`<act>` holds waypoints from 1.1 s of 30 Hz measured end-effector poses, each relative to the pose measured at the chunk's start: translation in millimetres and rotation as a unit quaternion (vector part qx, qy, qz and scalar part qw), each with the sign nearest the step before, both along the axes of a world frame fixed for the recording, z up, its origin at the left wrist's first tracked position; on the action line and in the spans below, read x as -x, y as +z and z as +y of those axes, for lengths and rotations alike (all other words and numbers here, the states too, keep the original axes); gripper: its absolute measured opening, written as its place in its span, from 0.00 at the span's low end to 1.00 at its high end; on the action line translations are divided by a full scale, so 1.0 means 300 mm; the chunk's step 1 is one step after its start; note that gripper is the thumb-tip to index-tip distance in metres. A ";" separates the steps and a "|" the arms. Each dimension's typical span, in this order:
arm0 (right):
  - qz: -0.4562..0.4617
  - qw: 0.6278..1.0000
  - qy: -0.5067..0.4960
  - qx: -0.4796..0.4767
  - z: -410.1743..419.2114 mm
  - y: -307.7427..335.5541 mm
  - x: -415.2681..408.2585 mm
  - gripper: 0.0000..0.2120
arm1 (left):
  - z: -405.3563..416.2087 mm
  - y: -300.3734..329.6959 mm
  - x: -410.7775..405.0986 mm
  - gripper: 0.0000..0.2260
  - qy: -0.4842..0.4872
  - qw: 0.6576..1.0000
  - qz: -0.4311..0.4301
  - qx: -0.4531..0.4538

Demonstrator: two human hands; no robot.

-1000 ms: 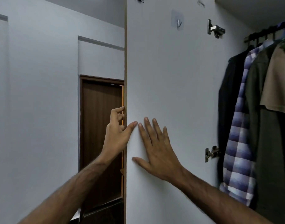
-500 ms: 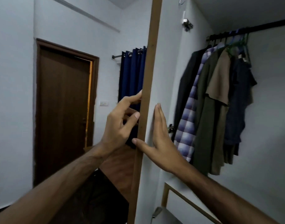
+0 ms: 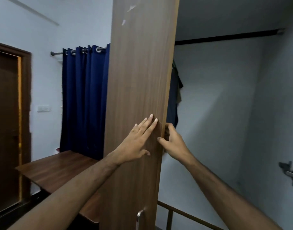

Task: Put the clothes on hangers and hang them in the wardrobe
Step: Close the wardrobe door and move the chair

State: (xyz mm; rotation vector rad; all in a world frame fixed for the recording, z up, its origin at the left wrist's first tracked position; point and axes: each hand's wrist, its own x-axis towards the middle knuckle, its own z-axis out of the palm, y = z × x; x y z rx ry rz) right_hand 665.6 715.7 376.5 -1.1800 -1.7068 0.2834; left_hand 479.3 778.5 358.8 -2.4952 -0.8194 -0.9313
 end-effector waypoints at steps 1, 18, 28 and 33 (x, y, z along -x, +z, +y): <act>0.004 1.000 -0.012 0.005 0.015 0.004 -0.025 0.20 | 0.022 -0.004 -0.035 0.59 0.017 1.000 0.008 -0.005; 0.020 0.980 -0.194 0.052 0.285 -0.030 -0.204 0.15 | 0.281 -0.085 -0.333 0.58 0.073 0.997 -0.010 -0.020; -0.043 0.967 -0.247 0.045 0.300 -0.058 -0.184 0.16 | 0.355 -0.118 -0.336 0.57 0.046 0.998 -0.020 -0.039; -0.197 0.923 -0.329 -0.014 0.069 -0.107 -0.186 0.30 | 0.292 -0.113 -0.318 0.48 0.008 0.999 -0.035 -0.034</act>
